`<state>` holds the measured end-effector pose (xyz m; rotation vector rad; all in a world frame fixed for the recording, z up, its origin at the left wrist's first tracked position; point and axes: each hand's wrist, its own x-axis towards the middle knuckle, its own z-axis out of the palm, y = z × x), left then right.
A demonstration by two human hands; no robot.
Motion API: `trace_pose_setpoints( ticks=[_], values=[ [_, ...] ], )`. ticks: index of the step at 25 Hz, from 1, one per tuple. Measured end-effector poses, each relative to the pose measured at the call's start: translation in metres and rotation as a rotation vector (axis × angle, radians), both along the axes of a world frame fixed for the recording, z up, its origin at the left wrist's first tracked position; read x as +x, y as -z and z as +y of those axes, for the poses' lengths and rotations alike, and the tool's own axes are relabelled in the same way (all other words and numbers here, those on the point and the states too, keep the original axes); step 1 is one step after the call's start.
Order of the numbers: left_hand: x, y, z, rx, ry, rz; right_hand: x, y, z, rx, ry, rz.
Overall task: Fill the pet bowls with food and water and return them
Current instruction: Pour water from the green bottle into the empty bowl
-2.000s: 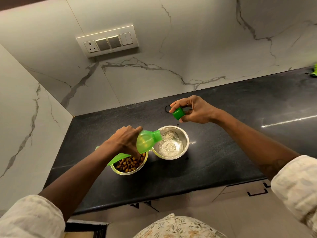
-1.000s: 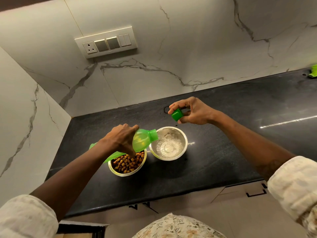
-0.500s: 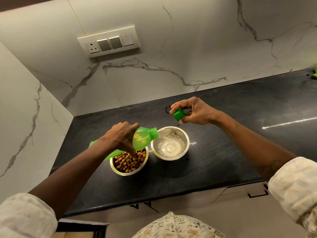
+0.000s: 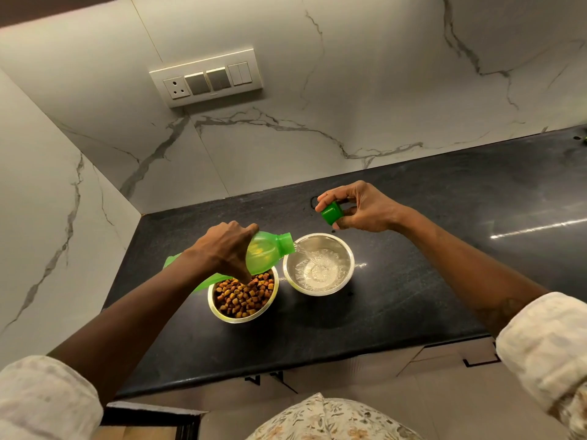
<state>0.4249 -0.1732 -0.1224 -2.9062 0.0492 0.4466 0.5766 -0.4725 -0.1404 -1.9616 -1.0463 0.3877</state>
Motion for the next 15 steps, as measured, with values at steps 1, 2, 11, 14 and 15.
trace_pose_setpoints(
  ticks=[1, 2, 11, 14, 15],
  values=[
    [-0.001, -0.001, 0.001, 0.003, -0.001, 0.001, -0.001, 0.000, 0.001, -0.001, 0.000, 0.003],
    [-0.002, -0.002, 0.001, 0.007, -0.001, 0.001, -0.001, 0.000, 0.001, -0.002, 0.000, 0.004],
    [-0.004, -0.014, 0.000, 0.016, 0.003, -0.024, -0.004, -0.001, 0.004, -0.006, -0.001, 0.003],
    [-0.005, -0.017, -0.001, 0.019, 0.010, -0.027, -0.006, -0.003, 0.004, -0.008, -0.003, 0.008],
    [-0.004, -0.018, -0.001, 0.019, 0.011, -0.030, -0.006, -0.004, 0.004, -0.008, -0.006, 0.008]
  ],
)
